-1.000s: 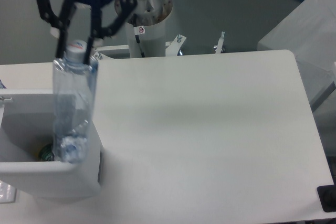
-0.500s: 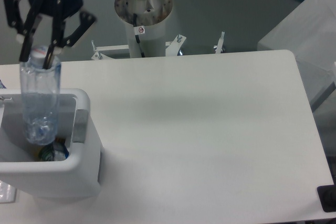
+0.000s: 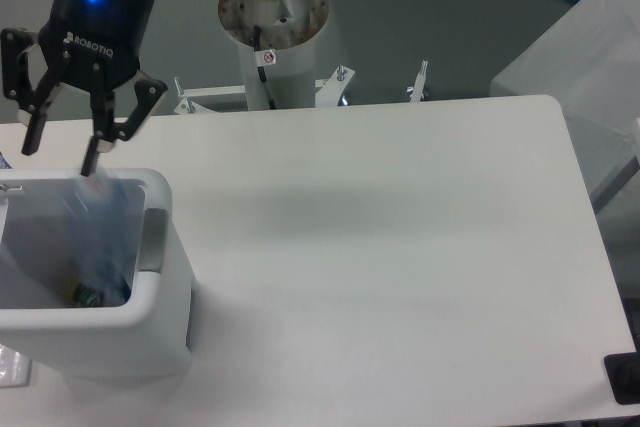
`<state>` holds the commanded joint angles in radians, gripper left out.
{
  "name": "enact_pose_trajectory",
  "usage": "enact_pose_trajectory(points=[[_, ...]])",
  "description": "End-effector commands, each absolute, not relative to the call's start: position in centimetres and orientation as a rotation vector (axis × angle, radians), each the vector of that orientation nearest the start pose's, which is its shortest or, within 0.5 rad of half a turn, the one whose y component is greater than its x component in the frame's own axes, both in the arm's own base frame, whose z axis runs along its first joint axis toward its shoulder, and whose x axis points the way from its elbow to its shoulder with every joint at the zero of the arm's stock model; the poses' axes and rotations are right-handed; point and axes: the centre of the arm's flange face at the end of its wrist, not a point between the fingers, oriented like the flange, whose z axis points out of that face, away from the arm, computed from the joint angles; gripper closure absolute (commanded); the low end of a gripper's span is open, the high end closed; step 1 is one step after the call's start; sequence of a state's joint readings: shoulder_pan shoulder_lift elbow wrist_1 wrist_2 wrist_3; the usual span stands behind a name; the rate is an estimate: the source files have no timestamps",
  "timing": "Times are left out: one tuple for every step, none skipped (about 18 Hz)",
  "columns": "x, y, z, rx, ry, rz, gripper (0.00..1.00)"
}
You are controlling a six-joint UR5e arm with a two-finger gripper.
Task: Place the trash in the trash can
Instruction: 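Open the gripper to release the bottle and raise it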
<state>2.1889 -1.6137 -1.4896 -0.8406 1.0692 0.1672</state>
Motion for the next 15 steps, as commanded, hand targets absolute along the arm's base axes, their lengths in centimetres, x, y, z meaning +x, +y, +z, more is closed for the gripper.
enact_pose_trajectory(points=[[-17.5,54.4,61.1,-2.238,-0.275,-0.166,0.0],[-19.0,53.9,61.3,-2.233,-0.283,-0.136,0.0],[-20.8,53.2,61.2,-2.234,-0.275,-0.096,0.0],[-22.5,52.6,61.0,-2.241,-0.262,-0.051,0.0],[-24.2,52.2,60.5,-2.251,-0.265,-0.015,0.0],[-26.2,52.0,60.2,-2.258,-0.303,0.016,0.0],[-28.0,51.8,60.2,-2.265,-0.325,0.057,0.0],[-29.2,51.8,60.4,-2.271,-0.337,0.102,0.0],[-30.2,52.0,60.3,-2.289,-0.317,0.156,0.0],[-31.3,51.9,59.7,-2.322,-0.279,0.212,0.0],[-32.2,51.7,59.3,-2.347,-0.24,0.268,0.0],[-32.8,51.5,59.0,-2.368,-0.221,0.303,0.0],[-33.3,51.5,58.2,-2.393,-0.215,0.311,0.0],[-33.3,51.6,57.9,-2.403,-0.218,0.309,0.0],[-33.4,51.6,57.7,-2.405,-0.221,0.306,0.0]])
